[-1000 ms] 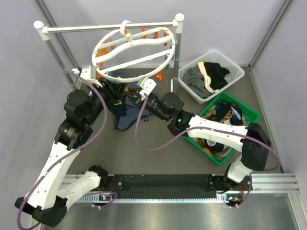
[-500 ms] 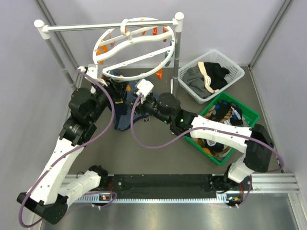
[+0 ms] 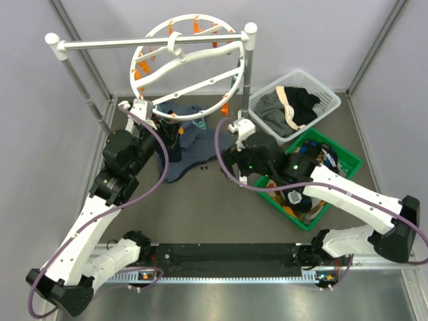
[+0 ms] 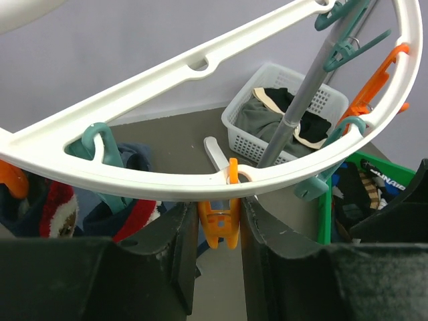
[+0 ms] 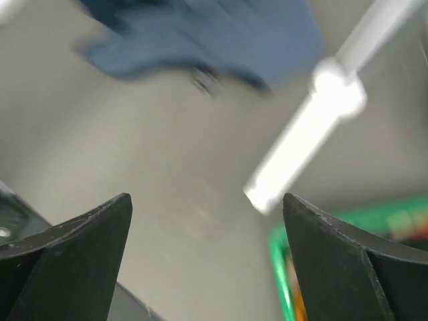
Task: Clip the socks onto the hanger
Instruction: Open the clamp at the hanger, then pick up the sock from the bin.
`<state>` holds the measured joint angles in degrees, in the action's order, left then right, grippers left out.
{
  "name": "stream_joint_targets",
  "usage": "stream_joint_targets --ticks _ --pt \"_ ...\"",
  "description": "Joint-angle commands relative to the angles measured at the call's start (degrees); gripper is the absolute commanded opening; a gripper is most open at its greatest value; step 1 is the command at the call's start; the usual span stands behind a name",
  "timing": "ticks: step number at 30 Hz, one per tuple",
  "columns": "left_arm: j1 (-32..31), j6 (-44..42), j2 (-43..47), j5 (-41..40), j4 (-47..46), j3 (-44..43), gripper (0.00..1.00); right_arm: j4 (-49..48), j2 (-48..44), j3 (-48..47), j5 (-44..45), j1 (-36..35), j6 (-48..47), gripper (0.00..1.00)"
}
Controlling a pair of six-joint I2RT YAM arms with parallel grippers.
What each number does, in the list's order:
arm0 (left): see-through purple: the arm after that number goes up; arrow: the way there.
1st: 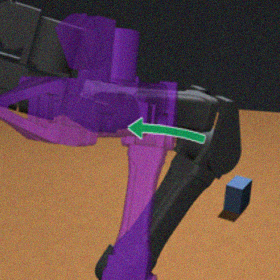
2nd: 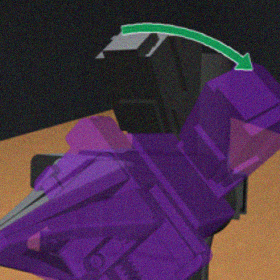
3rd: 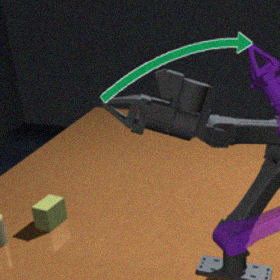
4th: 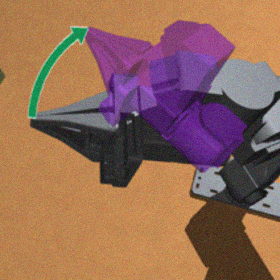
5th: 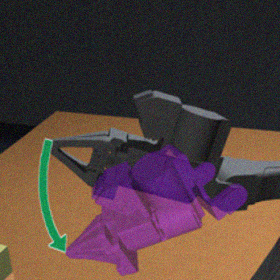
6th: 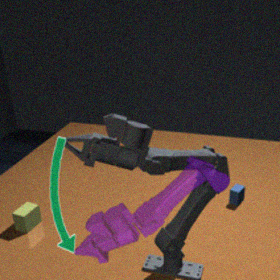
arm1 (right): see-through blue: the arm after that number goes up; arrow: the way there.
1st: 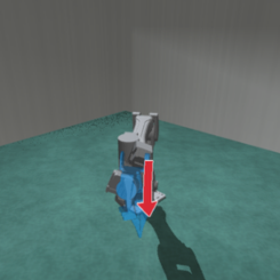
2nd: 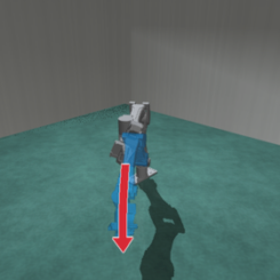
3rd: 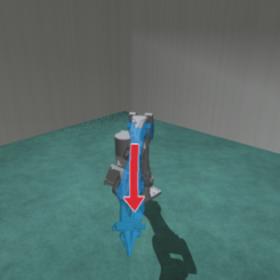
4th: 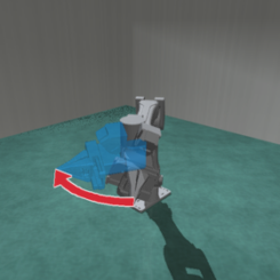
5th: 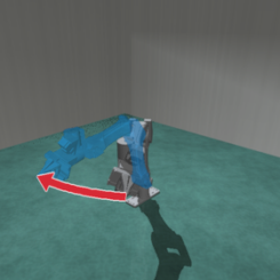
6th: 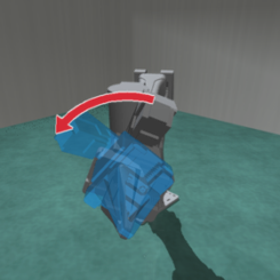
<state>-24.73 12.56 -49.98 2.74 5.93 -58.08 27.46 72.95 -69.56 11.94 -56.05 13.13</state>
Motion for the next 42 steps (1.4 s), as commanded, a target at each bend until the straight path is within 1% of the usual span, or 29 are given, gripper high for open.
stream_joint_targets --ticks 1,3,4,5,6,7,8,11,12,13,16,18,20,22,25,28,29,31,33,38,41,42 --pt "0.2 -2.1 1.4 1.6 -3.6 1.0 0.0 17.2 -6.4 2.1 7.1 6.2 10.2 0.93" --pt "0.1 -2.0 1.8 1.8 -3.6 1.1 0.0 20.9 -7.6 2.9 8.7 11.1 12.1 0.92" --pt "0.1 -1.9 2.0 1.9 -3.4 1.1 0.0 21.7 -8.1 3.3 10.2 12.9 12.7 0.91" --pt "0.1 -1.9 2.4 2.0 -3.3 1.2 0.0 22.4 -8.6 3.6 10.7 16.6 14.1 0.91" --pt "0.1 -1.9 2.8 1.9 -3.1 1.3 0.0 23.2 -8.8 4.3 11.1 18.6 14.8 0.89" --pt "0.1 -2.0 3.0 1.7 -3.1 1.4 0.0 23.3 -9.0 5.0 10.9 20.5 15.3 0.89" --pt "0.1 -2.4 3.7 1.0 -3.2 1.7 0.0 23.3 -9.1 5.9 10.6 25.3 16.4 0.89" --pt "0.1 -2.4 4.5 0.4 -3.7 2.4 0.0 22.1 -8.9 7.9 9.3 32.3 17.9 0.88" --pt "0.1 -2.4 4.7 0.4 -3.8 2.5 0.0 21.5 -8.9 8.3 9.0 35.9 18.2 0.87" --pt "0.2 -2.2 5.0 0.5 -4.0 2.6 0.0 19.0 -9.0 8.9 8.7 37.1 18.4 0.86" --pt "0.3 -1.5 5.7 0.8 -4.5 3.0 0.0 14.8 -8.3 10.8 7.6 39.0 18.3 0.81" --pt "0.4 -1.1 5.9 0.8 -4.5 3.1 0.0 13.4 -5.9 10.9 4.6 40.1 18.3 0.78" --pt "0.4 -1.1 5.9 0.8 -4.5 2.9 0.0 12.1 -3.6 10.8 2.7 41.1 19.0 0.77" --pt "0.5 -1.0 6.0 0.6 -4.5 3.1 0.0 11.7 -0.8 10.6 3.5 41.9 19.5 0.77" --pt "0.7 -1.0 6.2 0.4 -4.4 3.2 0.0 9.1 1.7 9.7 7.4 43.6 18.6 0.75" --pt "1.1 -0.8 6.2 0.9 -4.6 3.2 0.0 6.8 4.7 7.3 9.1 46.2 17.5 0.68" --pt "1.2 -0.5 6.2 0.9 -4.7 3.2 0.0 6.2 7.2 5.7 9.3 47.5 17.0 0.68" --pt "1.4 -0.3 6.0 1.4 -4.9 3.2 0.0 4.9 10.0 3.7 9.6 48.3 16.8 0.64" --pt "1.6 -0.2 5.8 1.6 -4.8 3.2 0.0 4.0 14.7 1.0 9.5 48.9 16.7 0.59" --pt "2.0 0.1 5.1 2.0 -4.8 3.1 0.0 4.1 26.0 -5.5 9.5 50.9 17.5 0.52" --pt "2.2 0.3 4.4 2.4 -4.6 3.1 0.0 4.6 29.4 -8.0 10.4 52.1 18.1 0.45" --pt "2.2 0.4 4.2 2.4 -4.7 3.1 0.0 4.6 31.1 -8.4 10.6 53.0 18.2 0.44"
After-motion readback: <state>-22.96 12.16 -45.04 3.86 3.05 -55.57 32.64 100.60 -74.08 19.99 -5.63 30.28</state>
